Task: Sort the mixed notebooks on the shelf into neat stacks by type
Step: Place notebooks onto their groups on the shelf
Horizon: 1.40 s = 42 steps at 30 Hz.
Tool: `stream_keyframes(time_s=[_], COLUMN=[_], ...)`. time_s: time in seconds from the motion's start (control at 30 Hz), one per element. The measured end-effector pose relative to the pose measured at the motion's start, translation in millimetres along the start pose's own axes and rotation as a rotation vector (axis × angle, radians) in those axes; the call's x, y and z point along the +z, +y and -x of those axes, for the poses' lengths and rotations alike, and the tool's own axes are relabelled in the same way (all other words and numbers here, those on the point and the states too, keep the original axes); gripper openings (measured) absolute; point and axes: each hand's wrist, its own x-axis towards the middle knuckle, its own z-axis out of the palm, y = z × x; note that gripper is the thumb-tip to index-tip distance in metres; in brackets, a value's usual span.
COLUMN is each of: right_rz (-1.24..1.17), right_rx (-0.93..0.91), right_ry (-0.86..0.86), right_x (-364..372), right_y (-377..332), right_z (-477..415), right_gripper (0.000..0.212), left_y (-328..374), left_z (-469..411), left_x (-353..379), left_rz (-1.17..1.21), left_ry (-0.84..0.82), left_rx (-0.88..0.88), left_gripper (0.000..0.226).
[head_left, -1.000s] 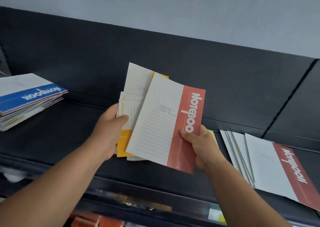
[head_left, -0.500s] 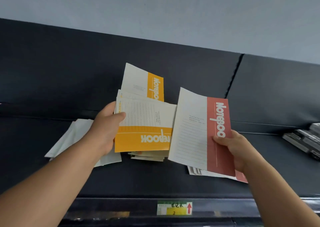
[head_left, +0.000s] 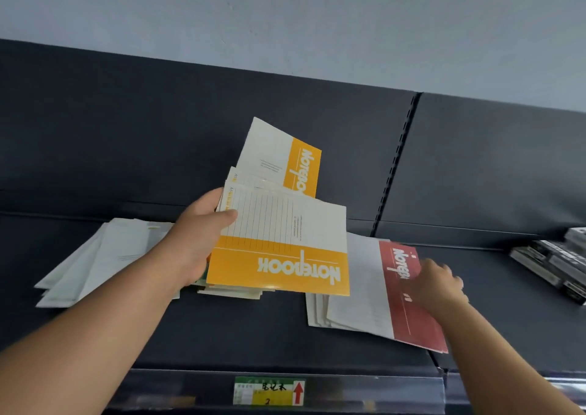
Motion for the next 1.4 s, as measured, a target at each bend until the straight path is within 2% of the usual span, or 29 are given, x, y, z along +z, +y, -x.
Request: stream_keyframes(time_s=[0.03, 0.1, 0.13, 0.2, 0.23, 0.3, 0.4, 0.53, 0.67, 0.87, 1.07, 1.2, 1.33, 1.4], right_rz=[-0.046, -0.371, -0.588, -0.899, -0.932, -0.933, -1.005, -1.151, -1.407, -1.536, -1.577, -1.563, -1.585, -1.558], right_rx=[-0.056, -0.210, -0.274, -0.390, -0.441, -0.494, -0.437, -0.392, -0.292, -0.159, -0.060, -0.019, 0.046, 0.046], right_ry=[0.041, 0.017, -0.071, -0.366, -0.472, -0.556, -0.516, -0.480, -0.573, -0.677, -0.676, -0.615, -0.541, -0.517], right_x=[-4.1, -16.2, -22.7, -32.8, -34.6, -34.0, -22.8, -6.2, 6.8, 33.0, 56.9, 74.1, 83.2, 86.4], right_y=[-8.4, -29.9, -42.1, -64.2, -72.4, -87.1, -104.0, -120.9, -140.4, -186.9, -228.9, -246.7, -259.8, -265.3], right_z=[2.6, 10.2, 17.2, 34.9, 41.2, 50.5, 55.6, 57.9, 62.9, 91.2, 131.3, 151.8, 164.8, 170.7], right_gripper=[0.057, 0.054, 0.050, 0.037, 0.030, 0.024, 0.025, 0.020, 0.028, 0.023, 0.016, 0.016, 0.023, 0.025], left_y=[-0.2, -1.0, -1.5, -2.7, -2.8, -2.5, -3.5, -6.8, -6.9, -18.2, -50.0, -64.7, -67.6, -65.4], left_z=[0.3, 1.0, 1.4, 2.0, 2.3, 2.6, 1.8, -2.4, -2.3, 2.3, -0.3, -2.4, -2.3, -3.1], left_x=[1.6, 3.8, 4.6, 4.3, 3.6, -1.5, -15.5, -44.3, -92.2, -163.9, -208.9, -231.9, -251.2, -259.1], left_rz=[-0.010, -0.021, -0.025, -0.033, -0.033, -0.021, 0.015, 0.096, 0.153, 0.084, -0.084, -0.218, -0.442, -0.609], left_ry=[-0.014, -0.040, -0.053, -0.071, -0.073, -0.063, -0.005, 0.159, 0.269, 0.389, 0.372, 0.329, 0.260, 0.241], left_rx=[-0.006, -0.018, -0.023, -0.031, -0.034, -0.037, -0.031, -0.031, -0.035, -0.123, -0.293, -0.358, -0.353, -0.319], left_gripper=[0.031, 0.031, 0.031, 0.031, 0.032, 0.032, 0.030, 0.028, 0.030, 0.030, 0.022, 0.014, 0.012, 0.017])
